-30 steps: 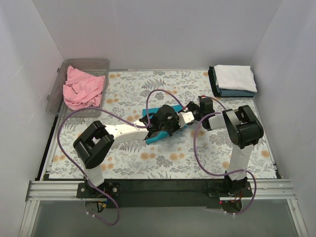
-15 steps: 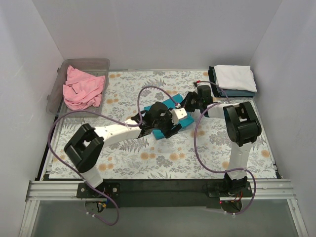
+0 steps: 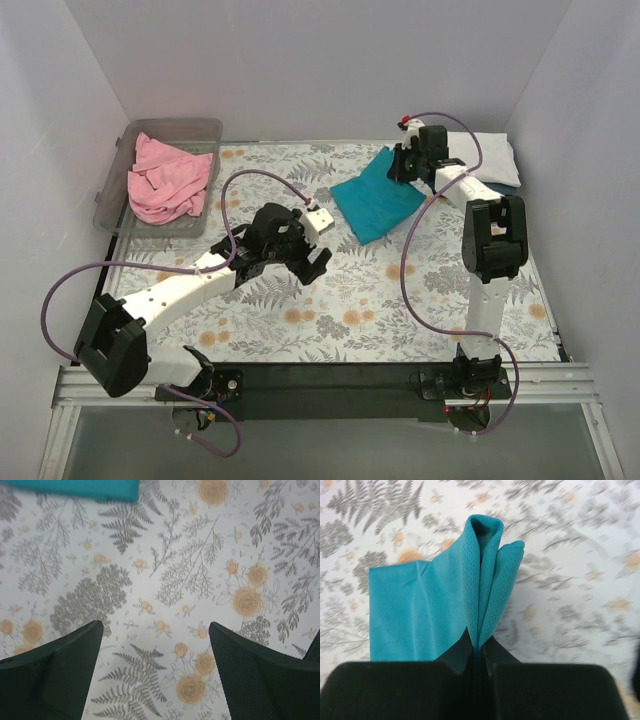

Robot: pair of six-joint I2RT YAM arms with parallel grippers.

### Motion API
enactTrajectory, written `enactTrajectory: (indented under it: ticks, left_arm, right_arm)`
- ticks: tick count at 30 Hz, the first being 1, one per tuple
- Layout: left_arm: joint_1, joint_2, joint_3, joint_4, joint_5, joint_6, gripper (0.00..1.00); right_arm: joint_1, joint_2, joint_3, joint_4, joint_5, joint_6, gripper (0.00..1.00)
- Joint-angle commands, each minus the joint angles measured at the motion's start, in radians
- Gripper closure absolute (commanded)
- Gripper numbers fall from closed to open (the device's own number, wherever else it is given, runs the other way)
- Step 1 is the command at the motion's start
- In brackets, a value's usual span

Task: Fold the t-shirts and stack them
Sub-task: Neatly place the folded tshirt to the corner

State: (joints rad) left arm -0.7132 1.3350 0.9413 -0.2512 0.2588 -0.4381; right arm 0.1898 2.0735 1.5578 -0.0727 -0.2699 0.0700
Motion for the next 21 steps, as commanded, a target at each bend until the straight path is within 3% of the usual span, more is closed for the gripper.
enactTrajectory:
  ticks: [1,9,21]
  left_arm:
    - [0.001,-0.063,-0.044,-0.098,-0.023,-0.037,0.13]
    - [0.001,-0.1,-0.099,-0.095,-0.029,-0.114,0.11]
    - [0.001,-0.122,-0.133,-0.066,-0.018,-0.131,0.1]
  right_arm:
    - [-0.05,0.042,0.157,-0.085,0.067,-0.15,0.99]
    - [-0.098,0.077,0.329,-0.154,0.138,-0.315,0.99]
    - [-0.141,0.07,0.53,-0.242,0.172,-0.407,0.99]
